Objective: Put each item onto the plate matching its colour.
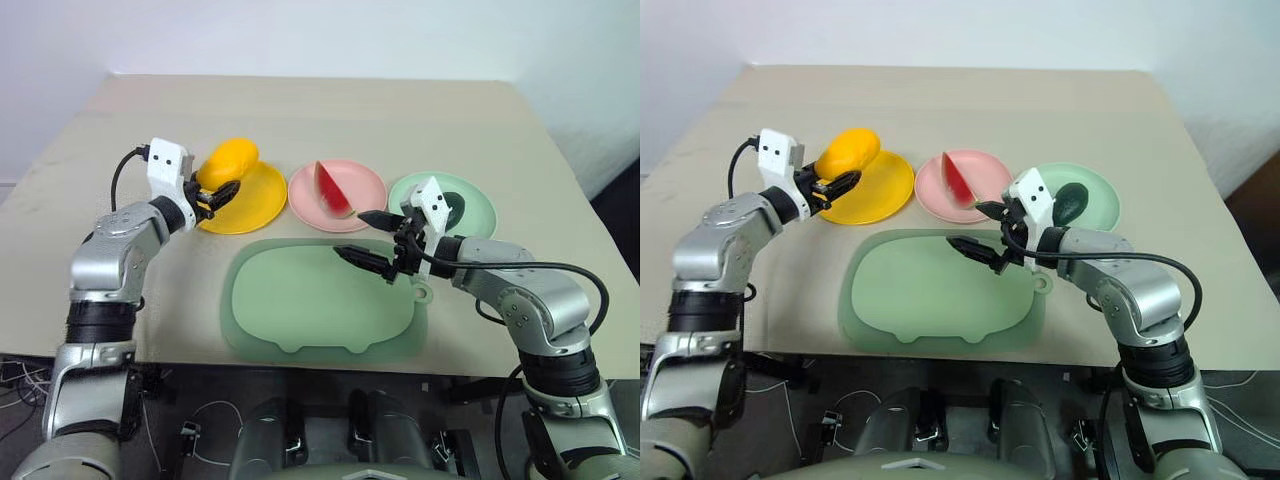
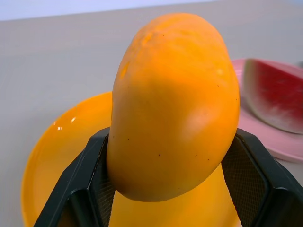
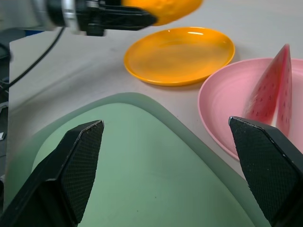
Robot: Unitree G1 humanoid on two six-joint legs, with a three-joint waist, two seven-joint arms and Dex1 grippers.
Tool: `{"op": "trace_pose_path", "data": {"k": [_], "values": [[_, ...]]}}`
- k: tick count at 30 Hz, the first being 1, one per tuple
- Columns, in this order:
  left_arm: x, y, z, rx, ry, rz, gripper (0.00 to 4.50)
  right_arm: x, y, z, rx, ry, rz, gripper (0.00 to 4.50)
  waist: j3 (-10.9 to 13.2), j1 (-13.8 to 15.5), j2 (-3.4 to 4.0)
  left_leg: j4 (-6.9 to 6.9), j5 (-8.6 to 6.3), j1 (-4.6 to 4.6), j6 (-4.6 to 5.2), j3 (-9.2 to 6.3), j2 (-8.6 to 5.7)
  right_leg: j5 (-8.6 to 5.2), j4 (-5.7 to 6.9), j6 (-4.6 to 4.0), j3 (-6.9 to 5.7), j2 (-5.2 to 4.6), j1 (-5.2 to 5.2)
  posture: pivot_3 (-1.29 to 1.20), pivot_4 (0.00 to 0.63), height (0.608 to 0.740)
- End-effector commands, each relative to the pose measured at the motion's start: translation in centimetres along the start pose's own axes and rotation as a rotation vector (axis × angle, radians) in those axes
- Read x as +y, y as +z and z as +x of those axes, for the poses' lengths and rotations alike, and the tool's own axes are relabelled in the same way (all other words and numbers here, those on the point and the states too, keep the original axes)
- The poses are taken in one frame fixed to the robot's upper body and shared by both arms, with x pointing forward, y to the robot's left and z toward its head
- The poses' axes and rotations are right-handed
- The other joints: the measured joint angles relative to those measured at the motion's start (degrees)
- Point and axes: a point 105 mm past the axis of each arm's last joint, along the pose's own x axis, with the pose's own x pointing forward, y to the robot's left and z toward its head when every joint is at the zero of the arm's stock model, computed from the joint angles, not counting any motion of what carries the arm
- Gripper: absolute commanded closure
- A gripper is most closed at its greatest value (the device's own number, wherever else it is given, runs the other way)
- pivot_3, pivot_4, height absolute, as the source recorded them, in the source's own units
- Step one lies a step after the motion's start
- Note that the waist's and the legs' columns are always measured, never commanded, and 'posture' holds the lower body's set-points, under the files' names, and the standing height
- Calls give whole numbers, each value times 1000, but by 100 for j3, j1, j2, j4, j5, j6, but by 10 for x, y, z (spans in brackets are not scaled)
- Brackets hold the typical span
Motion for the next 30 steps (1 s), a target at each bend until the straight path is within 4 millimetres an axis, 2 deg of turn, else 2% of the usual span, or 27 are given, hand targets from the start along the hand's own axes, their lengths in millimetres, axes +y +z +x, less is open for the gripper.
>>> {"op": "trace_pose_path", "data": {"k": [1,6,11,12,13,15,19,25,28,30], "values": [[15,8,15,-40,71,35,1685,4,10,-1,-41,3,-37,0,1,-1,-1,0,0,0,1,0,0,0,2,0,0,1,-1,0,150,696],[15,-7,25,-45,52,42,1685,3,9,0,-39,-5,-38,0,0,-27,-1,2,7,0,12,0,1,0,5,0,0,0,-3,0,150,696],[14,-22,24,-17,43,28,1685,4,8,0,-32,-9,-41,0,3,-23,-5,6,8,-1,15,-1,2,0,10,0,-1,-1,-4,0,150,696],[15,-23,24,-17,52,13,983,4,7,0,-32,-9,-40,0,3,-22,-5,7,8,-2,15,-1,2,0,10,0,-1,-1,-4,0,150,696],[14,-24,23,-19,46,-1,792,4,7,0,-31,-10,-40,0,2,-21,-5,8,8,-1,16,-1,2,0,10,0,0,-1,-4,0,150,696],[14,-22,22,-36,44,-16,93,3,6,0,-28,-11,-40,0,2,-18,-5,11,8,-1,16,-3,2,0,12,0,-1,-2,-2,0,150,696],[10,-12,18,-73,29,15,16,3,5,0,-24,-11,-41,0,2,-15,-5,18,5,-2,20,-4,2,1,15,0,-1,-2,0,0,150,696],[4,5,-4,-128,3,73,16,2,6,-1,-33,-11,-41,0,2,-22,-5,31,1,-5,26,-5,4,1,18,0,-1,-3,4,0,150,696],[-2,16,-23,-182,-33,80,16,3,8,-4,-59,-16,-35,0,2,-33,-5,31,0,-4,27,-5,6,1,18,0,-1,-2,4,0,150,696],[-12,21,-45,-240,-98,135,16,1,12,-11,-110,-29,-37,0,2,-28,-5,31,0,-4,27,-5,6,1,19,0,-1,-2,4,0,150,696]]}}
